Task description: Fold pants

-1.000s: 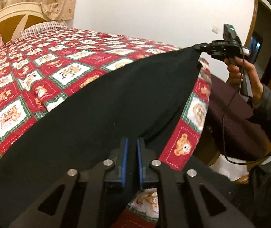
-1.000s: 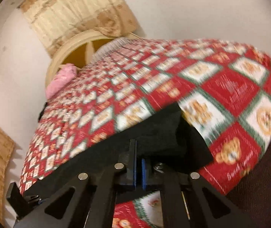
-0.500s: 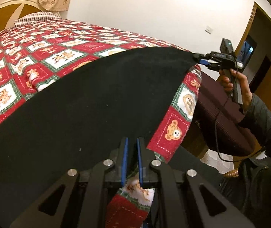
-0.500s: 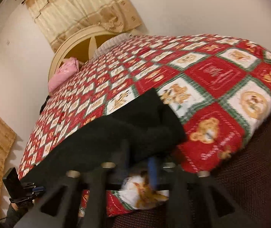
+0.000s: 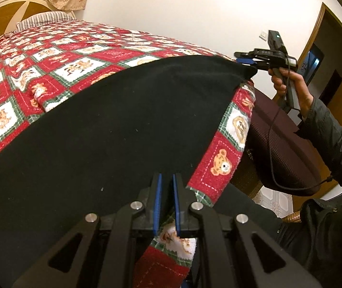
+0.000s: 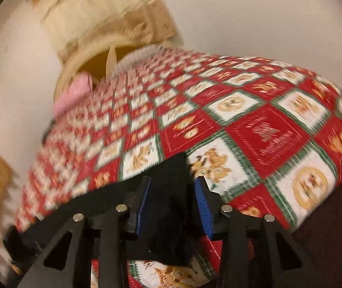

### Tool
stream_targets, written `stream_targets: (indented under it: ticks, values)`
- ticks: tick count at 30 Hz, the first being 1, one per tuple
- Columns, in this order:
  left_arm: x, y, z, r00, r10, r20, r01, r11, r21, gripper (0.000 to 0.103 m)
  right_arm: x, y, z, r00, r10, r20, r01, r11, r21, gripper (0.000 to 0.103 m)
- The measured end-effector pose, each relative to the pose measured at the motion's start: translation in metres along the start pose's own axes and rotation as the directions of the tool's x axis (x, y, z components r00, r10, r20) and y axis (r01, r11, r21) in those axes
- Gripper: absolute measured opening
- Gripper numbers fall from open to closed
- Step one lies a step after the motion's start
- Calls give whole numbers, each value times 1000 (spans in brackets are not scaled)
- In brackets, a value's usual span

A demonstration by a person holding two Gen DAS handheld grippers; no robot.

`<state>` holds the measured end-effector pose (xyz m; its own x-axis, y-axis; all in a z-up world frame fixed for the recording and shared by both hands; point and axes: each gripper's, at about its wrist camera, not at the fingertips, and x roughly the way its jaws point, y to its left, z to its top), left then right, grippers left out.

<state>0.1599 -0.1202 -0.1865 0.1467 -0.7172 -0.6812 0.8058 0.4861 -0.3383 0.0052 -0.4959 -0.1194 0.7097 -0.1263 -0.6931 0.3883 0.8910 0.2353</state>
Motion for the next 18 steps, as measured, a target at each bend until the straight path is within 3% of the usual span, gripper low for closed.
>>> stream_targets:
  ticks: [2,4,7,12,16,18]
  values:
    - [0,1,0,1000,-2,2,2,1000,-3,10,10,11,-1,999,-26,-26,25,997,-67,37]
    - [0,1,-1,1000,-4,4,4,1000,-6,11,21,18,-4,993,-108,-52,100,987,-124,31]
    - [-1,2,-2,1000,-7,8,7,1000,-7,11,29,19,-5,984,-168,-58,156,973,-173,22]
    - [-2,3,-3,1000,-12,17,12,1000,-10,11,28,19,-4,977,-206,-61,189,959,-213,21]
    - [-2,2,-3,1000,-9,20,9,1000,-6,11,23,19,0,969,-247,-13,238,944,-227,21]
    - [-2,2,-3,1000,-8,21,8,1000,-4,11,25,16,0,974,-225,-30,213,952,-218,21]
